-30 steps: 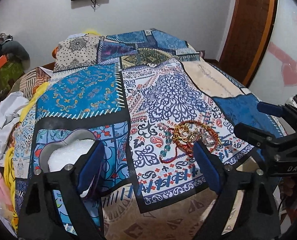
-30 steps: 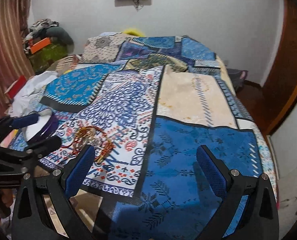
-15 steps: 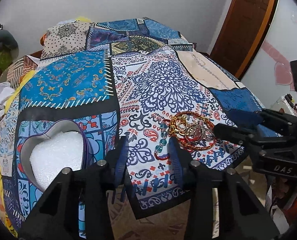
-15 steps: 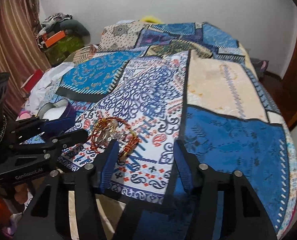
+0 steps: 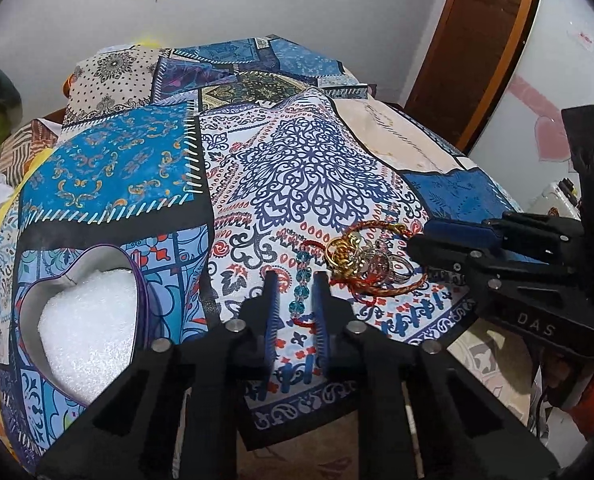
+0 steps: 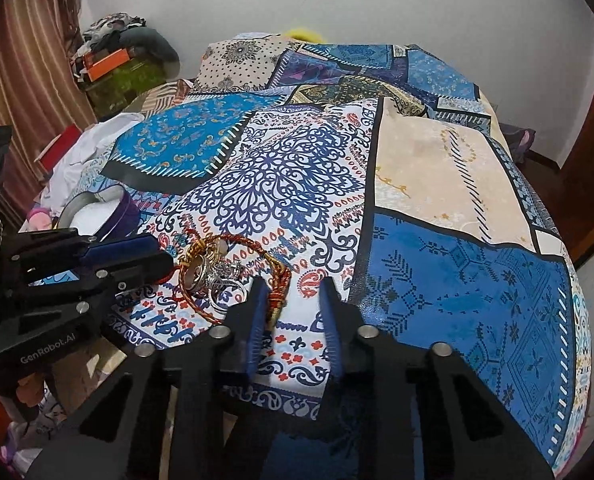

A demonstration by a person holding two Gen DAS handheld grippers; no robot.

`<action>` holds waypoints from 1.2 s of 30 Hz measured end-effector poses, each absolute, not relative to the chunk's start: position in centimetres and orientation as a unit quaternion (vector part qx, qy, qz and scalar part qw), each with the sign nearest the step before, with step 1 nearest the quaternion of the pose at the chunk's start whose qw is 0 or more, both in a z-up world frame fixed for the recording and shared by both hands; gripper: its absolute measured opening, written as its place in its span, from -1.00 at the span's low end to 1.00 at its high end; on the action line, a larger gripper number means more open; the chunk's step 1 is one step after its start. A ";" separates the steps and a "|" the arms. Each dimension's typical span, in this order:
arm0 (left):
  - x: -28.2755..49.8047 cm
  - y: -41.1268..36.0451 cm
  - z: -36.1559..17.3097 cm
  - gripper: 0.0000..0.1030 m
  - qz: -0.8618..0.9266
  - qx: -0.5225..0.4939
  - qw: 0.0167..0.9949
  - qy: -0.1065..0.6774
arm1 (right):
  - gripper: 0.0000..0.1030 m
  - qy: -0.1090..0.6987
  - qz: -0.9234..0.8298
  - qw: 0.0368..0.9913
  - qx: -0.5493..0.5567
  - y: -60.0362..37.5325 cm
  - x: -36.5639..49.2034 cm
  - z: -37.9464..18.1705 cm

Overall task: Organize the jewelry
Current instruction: 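Close the right gripper on the red-and-gold beaded bracelet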

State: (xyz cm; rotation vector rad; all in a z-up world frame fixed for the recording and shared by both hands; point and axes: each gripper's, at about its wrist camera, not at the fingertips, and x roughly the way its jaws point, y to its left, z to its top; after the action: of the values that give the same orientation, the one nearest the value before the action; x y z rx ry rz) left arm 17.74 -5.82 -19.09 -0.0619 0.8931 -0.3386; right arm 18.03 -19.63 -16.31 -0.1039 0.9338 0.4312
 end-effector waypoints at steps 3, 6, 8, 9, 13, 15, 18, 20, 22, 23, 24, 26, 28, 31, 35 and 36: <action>17.8 -5.7 -19.1 -0.89 -0.161 -0.034 0.888 0.430 | -0.80 0.447 0.209 0.869 -0.042 -19.7 18.1 -16.3; 17.7 -5.7 -19.0 -0.89 -0.161 -0.036 0.888 0.429 | -0.85 0.445 0.208 0.870 -0.036 -19.5 18.1 -16.2; 17.5 -5.7 -18.7 -0.89 -0.158 -0.029 0.890 0.426 | -0.85 0.439 0.203 0.875 -0.020 -19.6 18.0 -15.9; 17.3 -5.8 -18.6 -0.89 -0.155 -0.024 0.892 0.424 | -0.85 0.435 0.203 0.877 -0.011 -19.6 17.9 -15.7; 16.9 -5.4 -17.8 -0.89 -0.150 -0.030 0.897 0.416 | -0.85 0.416 0.206 0.885 0.010 -19.7 17.3 -14.3; 16.6 -5.1 -17.2 -0.89 -0.149 -0.031 0.900 0.409 | -0.85 0.412 0.210 0.887 0.015 -19.7 17.2 -13.8; 16.0 -4.9 -16.4 -0.89 -0.149 -0.034 0.904 0.399 | -0.85 0.405 0.213 0.889 0.018 -19.7 16.9 -13.1; 15.7 -4.9 -15.8 -0.89 -0.149 -0.035 0.907 0.393 | -0.85 0.398 0.215 0.892 0.021 -19.7 16.8 -12.5; 15.5 -4.8 -15.4 -0.89 -0.148 -0.037 0.908 0.389 | -0.85 0.394 0.217 0.893 0.022 -19.6 16.6 -12.1; 15.3 -4.7 -15.1 -0.89 -0.149 -0.039 0.909 0.387 | -0.85 0.391 0.217 0.894 0.023 -19.6 16.5 -11.8; 15.2 -4.6 -14.9 -0.89 -0.149 -0.040 0.910 0.384 | -0.85 0.389 0.218 0.895 0.022 -19.5 16.3 -11.6; 14.9 -4.5 -14.5 -0.89 -0.147 -0.042 0.912 0.380 | -0.85 0.384 0.220 0.897 0.022 -19.4 16.1 -11.1; 14.5 -4.1 -13.8 -0.89 -0.145 -0.045 0.915 0.373 | -0.85 0.380 0.221 0.898 0.024 -19.3 16.0 -10.7; 14.0 -3.3 -13.0 -0.89 -0.142 -0.053 0.919 0.364 | -0.85 0.375 0.223 0.899 0.027 -19.1 15.7 -10.2; 13.2 -2.1 -11.7 -0.89 -0.131 -0.058 0.925 0.351 | -0.85 0.370 0.227 0.901 0.028 -18.7 15.4 -9.7; 13.0 -1.9 -11.4 -0.89 -0.128 -0.059 0.927 0.348 | -0.85 0.369 0.227 0.901 0.027 -18.6 15.4 -9.5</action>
State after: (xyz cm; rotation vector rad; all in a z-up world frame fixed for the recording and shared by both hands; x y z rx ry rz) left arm 13.02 -1.87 -11.41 -0.1210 0.7126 -0.2622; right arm 15.38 -18.56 -9.53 0.0560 0.7634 0.4706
